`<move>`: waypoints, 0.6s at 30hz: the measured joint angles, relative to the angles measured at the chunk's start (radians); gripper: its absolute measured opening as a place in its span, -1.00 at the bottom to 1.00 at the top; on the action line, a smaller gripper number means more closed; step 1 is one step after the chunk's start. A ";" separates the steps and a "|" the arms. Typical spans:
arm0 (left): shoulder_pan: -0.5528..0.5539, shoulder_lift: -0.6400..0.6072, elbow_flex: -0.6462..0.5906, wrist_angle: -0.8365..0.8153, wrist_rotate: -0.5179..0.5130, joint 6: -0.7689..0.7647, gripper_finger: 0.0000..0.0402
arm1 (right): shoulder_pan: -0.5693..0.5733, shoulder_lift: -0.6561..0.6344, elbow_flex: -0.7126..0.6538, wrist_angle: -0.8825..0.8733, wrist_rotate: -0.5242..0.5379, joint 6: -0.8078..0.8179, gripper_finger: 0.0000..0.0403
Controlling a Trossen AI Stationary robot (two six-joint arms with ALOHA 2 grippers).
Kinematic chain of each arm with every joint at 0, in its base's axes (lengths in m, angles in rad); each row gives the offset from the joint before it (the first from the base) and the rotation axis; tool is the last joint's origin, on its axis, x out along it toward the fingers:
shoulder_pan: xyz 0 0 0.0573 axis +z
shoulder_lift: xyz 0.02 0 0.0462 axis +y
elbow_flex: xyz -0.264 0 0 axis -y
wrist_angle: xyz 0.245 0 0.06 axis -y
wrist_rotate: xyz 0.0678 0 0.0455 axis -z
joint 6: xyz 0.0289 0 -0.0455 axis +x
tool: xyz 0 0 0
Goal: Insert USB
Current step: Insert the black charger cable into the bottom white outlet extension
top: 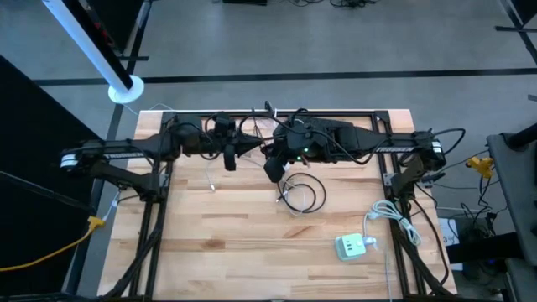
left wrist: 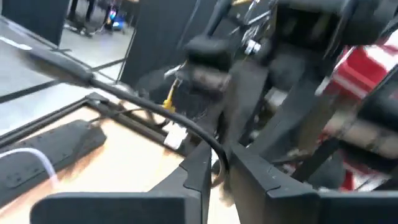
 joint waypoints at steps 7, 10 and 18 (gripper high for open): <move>0.008 -0.049 0.000 -0.102 0.000 0.069 -0.63 | -0.003 -0.105 0.000 -0.038 -0.024 0.149 -0.92; 0.008 -0.064 0.000 -0.113 0.000 0.076 -0.61 | -0.003 -0.163 0.001 -0.035 -0.028 0.267 -0.92; 0.007 -0.101 0.000 -0.118 0.061 0.117 -0.64 | -0.001 -0.305 0.001 0.064 -0.026 0.415 -0.92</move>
